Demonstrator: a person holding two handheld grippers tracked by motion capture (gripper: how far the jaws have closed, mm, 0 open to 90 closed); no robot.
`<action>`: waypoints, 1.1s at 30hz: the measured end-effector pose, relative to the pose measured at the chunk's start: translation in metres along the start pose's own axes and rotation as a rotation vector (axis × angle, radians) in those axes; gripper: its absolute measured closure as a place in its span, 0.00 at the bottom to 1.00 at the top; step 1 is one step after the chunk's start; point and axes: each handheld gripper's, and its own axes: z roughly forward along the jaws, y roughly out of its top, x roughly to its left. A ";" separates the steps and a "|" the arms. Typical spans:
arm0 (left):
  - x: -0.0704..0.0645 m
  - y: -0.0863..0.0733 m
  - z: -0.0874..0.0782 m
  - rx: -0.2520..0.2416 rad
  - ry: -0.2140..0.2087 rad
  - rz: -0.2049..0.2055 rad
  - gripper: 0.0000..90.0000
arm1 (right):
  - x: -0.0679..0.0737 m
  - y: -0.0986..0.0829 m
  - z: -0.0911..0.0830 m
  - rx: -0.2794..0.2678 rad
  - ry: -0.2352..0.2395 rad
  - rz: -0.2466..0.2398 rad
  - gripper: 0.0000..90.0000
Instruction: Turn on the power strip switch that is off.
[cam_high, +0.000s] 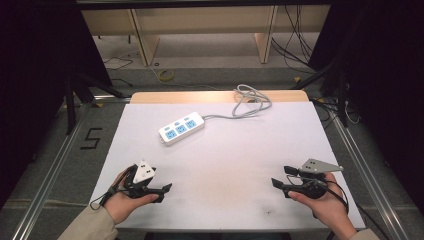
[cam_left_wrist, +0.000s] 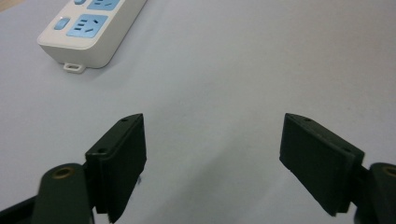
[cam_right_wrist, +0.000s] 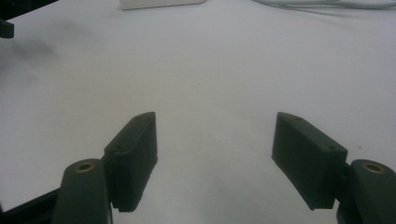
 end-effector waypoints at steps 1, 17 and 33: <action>0.000 0.000 0.000 -0.004 0.004 -0.009 0.26 | 0.000 0.000 0.000 0.000 0.000 0.000 0.35; 0.010 0.011 -0.005 -0.027 0.088 -0.085 1.00 | 0.000 0.000 0.001 0.002 -0.004 -0.005 0.35; 0.015 0.024 0.009 -0.017 0.087 -0.087 1.00 | 0.001 0.001 0.002 0.009 -0.007 -0.007 0.35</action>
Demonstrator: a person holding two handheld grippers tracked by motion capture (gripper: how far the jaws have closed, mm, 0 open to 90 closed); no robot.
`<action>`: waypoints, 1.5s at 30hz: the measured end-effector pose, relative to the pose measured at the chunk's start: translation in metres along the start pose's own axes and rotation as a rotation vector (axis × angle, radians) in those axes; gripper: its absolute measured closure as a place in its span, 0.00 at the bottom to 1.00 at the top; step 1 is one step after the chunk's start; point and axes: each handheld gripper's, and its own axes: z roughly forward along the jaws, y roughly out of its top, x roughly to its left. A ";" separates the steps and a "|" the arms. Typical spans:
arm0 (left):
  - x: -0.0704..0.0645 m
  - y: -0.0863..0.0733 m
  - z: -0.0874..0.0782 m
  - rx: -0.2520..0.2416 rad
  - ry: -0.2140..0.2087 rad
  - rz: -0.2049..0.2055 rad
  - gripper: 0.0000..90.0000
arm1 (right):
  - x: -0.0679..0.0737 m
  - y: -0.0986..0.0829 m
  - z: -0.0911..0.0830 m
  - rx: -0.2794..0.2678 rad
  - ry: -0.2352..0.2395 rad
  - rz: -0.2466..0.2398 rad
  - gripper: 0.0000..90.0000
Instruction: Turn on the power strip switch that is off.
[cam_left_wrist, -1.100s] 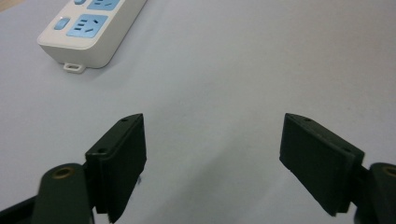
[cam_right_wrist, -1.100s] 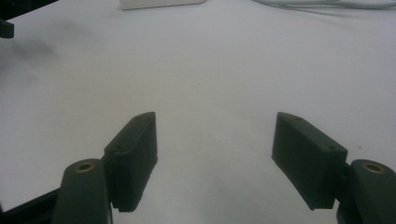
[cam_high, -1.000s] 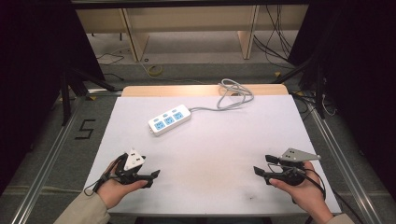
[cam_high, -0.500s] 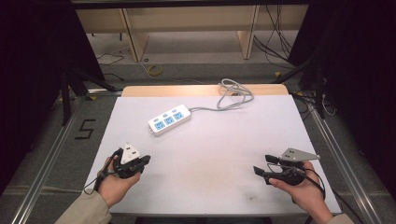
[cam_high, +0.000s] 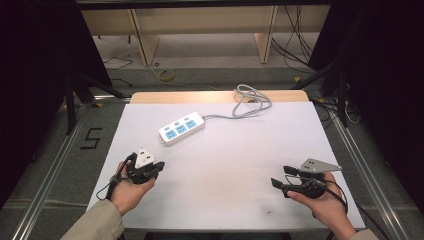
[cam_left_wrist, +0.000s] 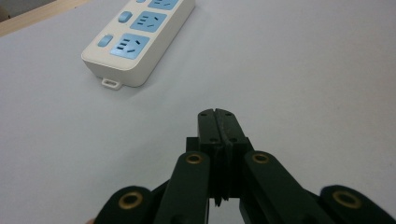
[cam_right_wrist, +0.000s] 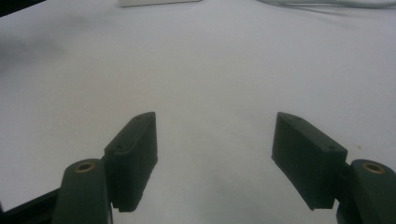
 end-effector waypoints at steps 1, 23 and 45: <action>0.001 0.001 0.001 0.003 0.000 -0.002 1.00 | 0.000 0.000 0.000 0.000 0.000 0.000 0.35; 0.015 0.012 0.016 0.008 0.032 -0.031 1.00 | 0.000 0.000 0.001 0.003 0.000 -0.002 0.35; 0.020 0.027 0.025 0.019 0.054 -0.020 1.00 | 0.000 0.000 0.000 0.006 -0.003 0.000 0.35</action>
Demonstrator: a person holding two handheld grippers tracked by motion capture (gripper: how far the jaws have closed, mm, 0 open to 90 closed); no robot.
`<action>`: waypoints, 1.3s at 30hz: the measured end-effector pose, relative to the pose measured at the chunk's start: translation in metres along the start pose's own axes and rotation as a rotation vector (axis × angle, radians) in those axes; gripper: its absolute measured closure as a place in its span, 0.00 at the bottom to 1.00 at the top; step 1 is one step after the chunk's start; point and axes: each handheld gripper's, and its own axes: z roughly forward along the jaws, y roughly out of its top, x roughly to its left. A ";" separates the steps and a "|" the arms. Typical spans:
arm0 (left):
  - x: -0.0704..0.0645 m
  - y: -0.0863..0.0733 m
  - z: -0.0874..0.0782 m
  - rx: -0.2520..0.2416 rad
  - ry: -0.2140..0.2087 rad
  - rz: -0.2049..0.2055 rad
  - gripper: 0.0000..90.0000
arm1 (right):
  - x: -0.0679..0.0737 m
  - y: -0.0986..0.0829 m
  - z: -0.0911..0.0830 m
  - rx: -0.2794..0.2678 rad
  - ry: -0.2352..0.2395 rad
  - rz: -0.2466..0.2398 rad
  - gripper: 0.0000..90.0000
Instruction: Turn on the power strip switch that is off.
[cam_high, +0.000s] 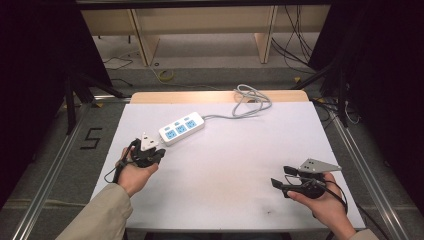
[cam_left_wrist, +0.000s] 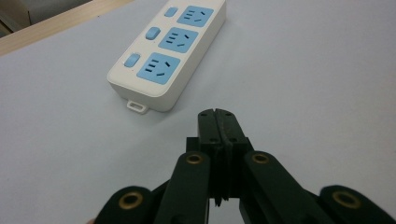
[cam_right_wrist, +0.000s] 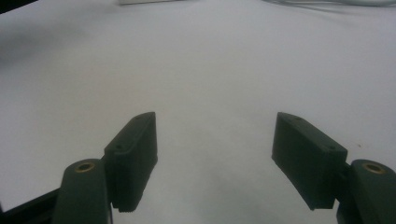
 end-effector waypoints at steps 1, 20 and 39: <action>0.000 0.001 0.001 -0.003 0.002 -0.003 1.00 | 0.000 0.000 0.000 0.000 0.000 0.000 0.35; 0.010 0.011 0.012 0.003 0.011 -0.042 1.00 | 0.000 0.000 0.000 0.001 0.001 -0.003 0.35; 0.015 0.018 0.019 0.008 0.028 -0.036 1.00 | 0.000 0.000 0.000 0.000 0.002 -0.002 0.35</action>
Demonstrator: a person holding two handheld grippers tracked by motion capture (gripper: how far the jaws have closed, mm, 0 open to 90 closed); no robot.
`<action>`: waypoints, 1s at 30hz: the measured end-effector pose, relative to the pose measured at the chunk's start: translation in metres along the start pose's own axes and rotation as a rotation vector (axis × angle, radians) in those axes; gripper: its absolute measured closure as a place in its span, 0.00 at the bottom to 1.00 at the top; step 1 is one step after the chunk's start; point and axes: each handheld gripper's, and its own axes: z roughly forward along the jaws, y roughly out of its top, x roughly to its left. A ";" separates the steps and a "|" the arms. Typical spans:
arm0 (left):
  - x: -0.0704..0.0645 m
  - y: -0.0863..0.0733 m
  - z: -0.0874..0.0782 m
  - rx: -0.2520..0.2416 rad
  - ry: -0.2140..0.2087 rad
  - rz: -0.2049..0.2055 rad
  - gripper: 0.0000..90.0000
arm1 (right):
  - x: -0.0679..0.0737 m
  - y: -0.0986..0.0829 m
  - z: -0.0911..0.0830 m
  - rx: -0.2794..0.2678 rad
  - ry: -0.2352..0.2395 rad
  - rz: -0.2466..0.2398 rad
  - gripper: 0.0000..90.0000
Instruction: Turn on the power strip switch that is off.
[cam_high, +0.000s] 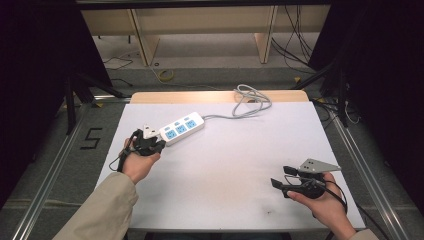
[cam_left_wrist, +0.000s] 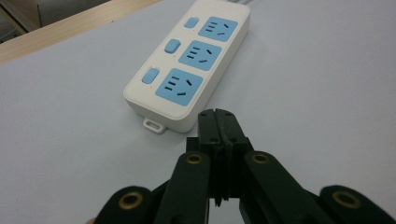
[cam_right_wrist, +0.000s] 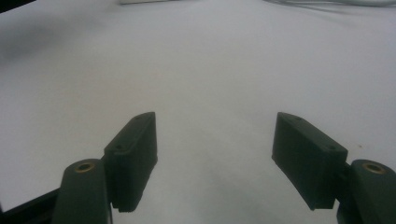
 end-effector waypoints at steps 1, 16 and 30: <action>0.000 0.001 0.000 -0.002 -0.001 -0.004 1.00 | 0.000 0.000 0.000 0.001 -0.001 0.000 0.35; 0.001 0.009 0.007 0.000 0.001 -0.008 1.00 | 0.000 0.000 0.000 0.002 -0.001 -0.003 0.35; -0.001 0.017 0.014 0.008 -0.004 -0.004 1.00 | 0.000 0.000 0.001 0.002 0.001 -0.002 0.35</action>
